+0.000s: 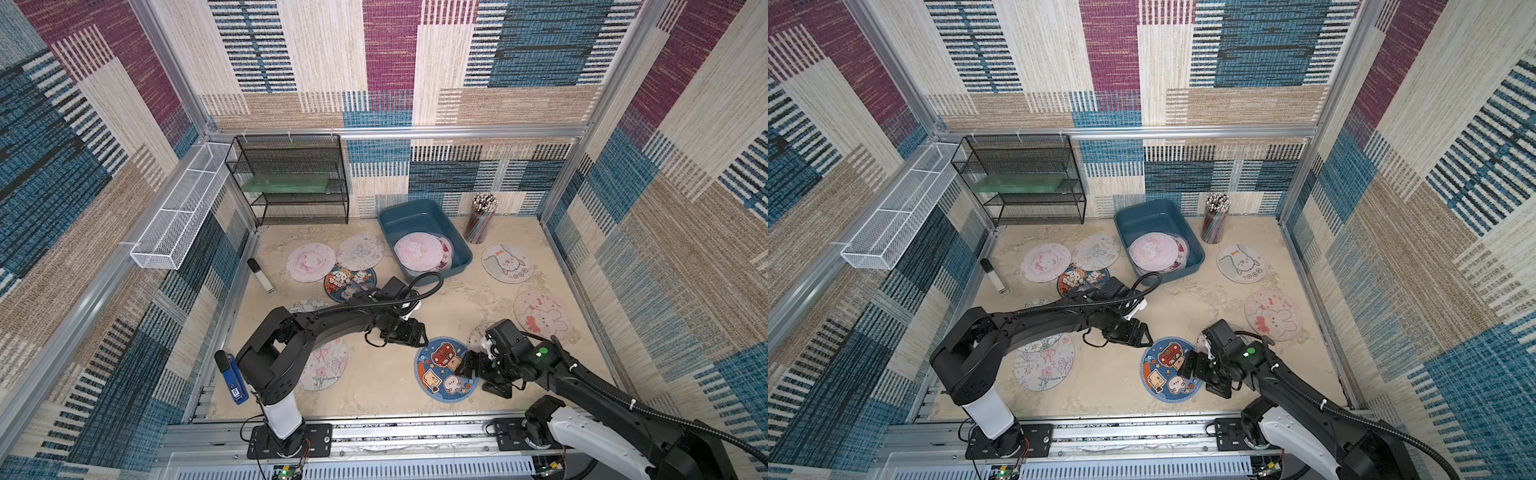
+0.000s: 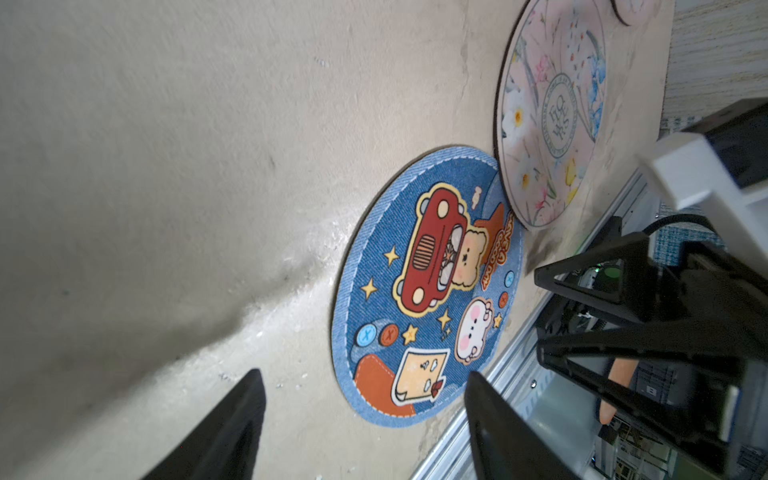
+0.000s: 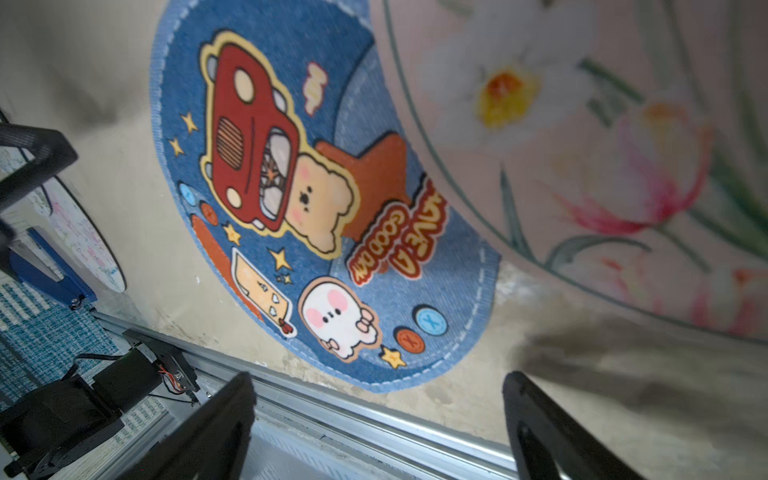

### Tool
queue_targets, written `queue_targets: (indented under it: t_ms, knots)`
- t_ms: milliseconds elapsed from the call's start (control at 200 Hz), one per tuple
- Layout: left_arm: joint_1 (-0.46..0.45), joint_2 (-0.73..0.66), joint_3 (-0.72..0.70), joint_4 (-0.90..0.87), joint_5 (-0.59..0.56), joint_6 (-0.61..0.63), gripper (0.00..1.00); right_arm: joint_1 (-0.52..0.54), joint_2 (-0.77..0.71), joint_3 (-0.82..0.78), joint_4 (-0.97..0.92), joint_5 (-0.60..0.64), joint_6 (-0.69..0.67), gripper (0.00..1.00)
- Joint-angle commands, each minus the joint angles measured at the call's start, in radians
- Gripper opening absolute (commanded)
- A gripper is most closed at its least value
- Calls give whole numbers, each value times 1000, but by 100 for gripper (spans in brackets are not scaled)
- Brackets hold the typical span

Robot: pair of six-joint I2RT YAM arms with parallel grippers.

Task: Put the coasters into the storage box
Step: Move the coaster to the center of the board.

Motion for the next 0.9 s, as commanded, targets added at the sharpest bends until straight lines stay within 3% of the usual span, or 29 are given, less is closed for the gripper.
queue_targets:
  t_ms: [0,295,701,891]
  knots:
    - [-1,-10,9,-15,-13,29,75,6,7,-28,82,-14,21,95]
    - [-1,-31,-15,-6,-27,7,75,26,96,-50,241,1,2,95]
    - [5,-74,-28,-79,-152,-2,75,31,411,140,266,30,-182,95]
    - [29,-76,-13,-140,-271,10,74,-24,356,153,195,26,-237,97]
